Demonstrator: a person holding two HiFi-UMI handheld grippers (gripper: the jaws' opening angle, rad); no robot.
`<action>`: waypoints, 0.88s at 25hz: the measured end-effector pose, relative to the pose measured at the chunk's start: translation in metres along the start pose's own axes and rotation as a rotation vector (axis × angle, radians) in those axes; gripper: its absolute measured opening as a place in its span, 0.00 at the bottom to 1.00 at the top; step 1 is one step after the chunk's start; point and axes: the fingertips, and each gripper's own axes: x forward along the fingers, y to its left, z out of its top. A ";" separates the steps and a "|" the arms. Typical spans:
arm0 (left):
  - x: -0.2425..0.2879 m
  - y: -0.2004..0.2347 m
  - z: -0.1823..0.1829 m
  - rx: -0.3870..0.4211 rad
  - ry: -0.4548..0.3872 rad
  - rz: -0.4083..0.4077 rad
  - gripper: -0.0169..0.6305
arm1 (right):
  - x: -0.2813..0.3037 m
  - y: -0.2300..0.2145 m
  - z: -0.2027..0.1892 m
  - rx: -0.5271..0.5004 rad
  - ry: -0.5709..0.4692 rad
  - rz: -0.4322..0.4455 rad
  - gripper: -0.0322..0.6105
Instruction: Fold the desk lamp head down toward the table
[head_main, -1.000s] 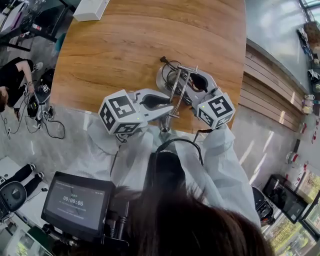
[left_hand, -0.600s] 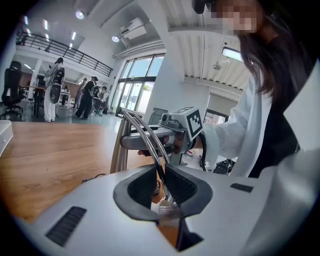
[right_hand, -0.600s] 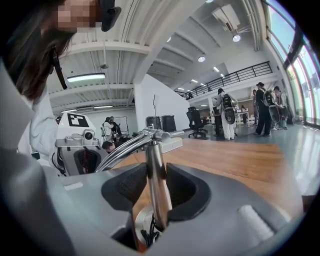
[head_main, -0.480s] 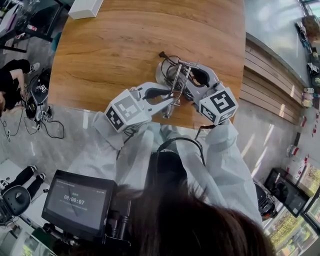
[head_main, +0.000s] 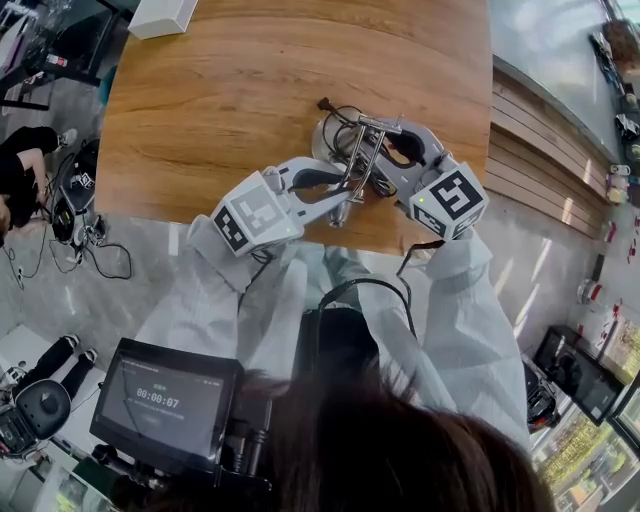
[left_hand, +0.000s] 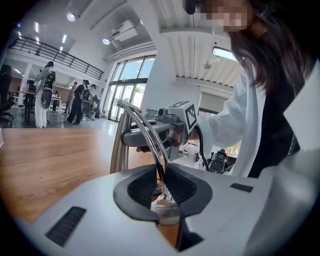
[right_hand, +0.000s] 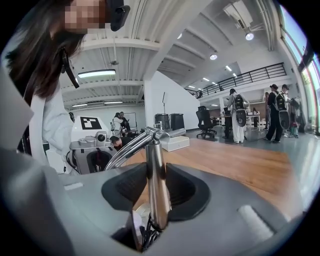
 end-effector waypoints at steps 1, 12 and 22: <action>0.000 0.002 0.000 -0.007 -0.007 0.000 0.11 | 0.001 -0.001 0.000 0.002 -0.003 0.001 0.23; -0.024 0.016 0.003 -0.170 -0.101 0.110 0.10 | -0.019 -0.017 -0.024 0.121 -0.040 -0.142 0.27; -0.078 0.065 0.101 -0.153 -0.413 0.638 0.07 | -0.072 -0.036 0.030 0.176 -0.163 -0.421 0.05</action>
